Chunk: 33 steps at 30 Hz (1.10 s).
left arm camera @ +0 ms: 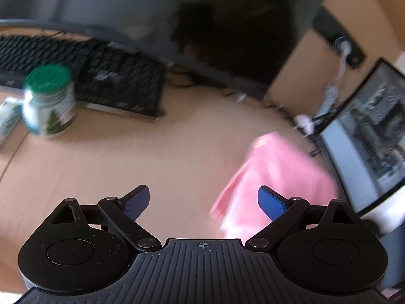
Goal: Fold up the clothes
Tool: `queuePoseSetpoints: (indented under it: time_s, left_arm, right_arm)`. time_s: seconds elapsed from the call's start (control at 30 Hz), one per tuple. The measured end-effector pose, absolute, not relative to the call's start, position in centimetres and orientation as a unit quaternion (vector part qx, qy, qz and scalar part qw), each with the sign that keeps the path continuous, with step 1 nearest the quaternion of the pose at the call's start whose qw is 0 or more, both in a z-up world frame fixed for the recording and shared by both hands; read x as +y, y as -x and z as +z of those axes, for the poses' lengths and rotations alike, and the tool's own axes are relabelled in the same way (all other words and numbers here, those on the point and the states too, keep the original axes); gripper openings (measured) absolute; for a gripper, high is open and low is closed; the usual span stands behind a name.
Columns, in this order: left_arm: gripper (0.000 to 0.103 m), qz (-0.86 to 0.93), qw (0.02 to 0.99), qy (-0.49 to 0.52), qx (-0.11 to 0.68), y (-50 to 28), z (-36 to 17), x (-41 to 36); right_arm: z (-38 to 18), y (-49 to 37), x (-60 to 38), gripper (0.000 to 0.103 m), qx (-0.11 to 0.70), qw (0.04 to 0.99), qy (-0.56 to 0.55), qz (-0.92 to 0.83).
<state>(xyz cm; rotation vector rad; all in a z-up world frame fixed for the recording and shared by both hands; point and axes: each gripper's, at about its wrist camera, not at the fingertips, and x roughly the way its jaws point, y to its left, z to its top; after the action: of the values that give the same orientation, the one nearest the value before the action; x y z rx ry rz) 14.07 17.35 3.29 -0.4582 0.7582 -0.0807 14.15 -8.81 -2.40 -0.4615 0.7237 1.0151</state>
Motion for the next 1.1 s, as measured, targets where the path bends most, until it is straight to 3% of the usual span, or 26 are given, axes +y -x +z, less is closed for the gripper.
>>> queuePoseSetpoints:
  time_s: [0.1,0.2,0.3,0.37,0.43,0.6,0.67,0.73,0.9,0.93,0.97,1.1]
  left_arm:
    - [0.096,-0.094,0.908,0.208,0.35,-14.9,4.6,15.3]
    - [0.096,-0.142,0.909,0.187,0.343,-16.2,4.9,12.8]
    - [0.096,-0.18,0.904,0.173,0.346,-17.7,4.0,10.4]
    - [0.096,-0.202,0.895,0.165,0.361,-18.7,2.8,8.7]
    - [0.096,-0.229,0.881,0.154,0.384,-19.3,1.3,7.0]
    - [0.094,-0.26,0.863,0.102,0.422,-19.4,-2.2,2.8]
    - [0.095,-0.261,0.864,0.084,0.422,-19.3,-2.7,1.9]
    - [0.095,-0.257,0.865,0.084,0.422,-18.9,-2.5,2.0]
    - [0.095,-0.218,0.877,0.065,0.423,-17.9,-1.3,2.9]
    - [0.095,-0.206,0.882,0.056,0.421,-17.9,-1.0,3.0]
    - [0.095,-0.194,0.886,0.047,0.419,-17.8,-0.7,3.0]
    - [0.095,-0.145,0.901,0.01,0.409,-17.5,0.6,3.4]
  right_arm:
    - [-3.0,-12.7,-10.0,0.003,0.352,0.774,0.211,0.483]
    - [-1.1,-12.4,-12.5,0.012,0.335,0.792,0.199,0.47]
    - [2.1,-13.5,-15.8,0.025,0.322,0.822,0.147,0.446]
    - [4.2,-14.4,-18.0,0.043,0.306,0.841,0.106,0.433]
    - [5.5,-15.7,-19.3,0.054,0.291,0.863,0.087,0.404]
    - [6.4,-20.5,-19.9,0.058,0.285,0.901,0.054,0.322]
    - [5.2,-22.3,-19.0,0.073,0.304,0.898,0.051,0.315]
    - [3.8,-24.0,-18.0,0.082,0.325,0.892,0.052,0.309]
    - [-2.7,-26.7,-14.2,0.084,0.346,0.888,0.176,0.246]
    - [-4.0,-27.0,-13.6,0.089,0.34,0.889,0.206,0.227]
    - [-4.5,-27.1,-13.4,0.094,0.336,0.891,0.213,0.219]
    - [-3.5,-27.4,-13.6,0.094,0.336,0.896,0.19,0.219]
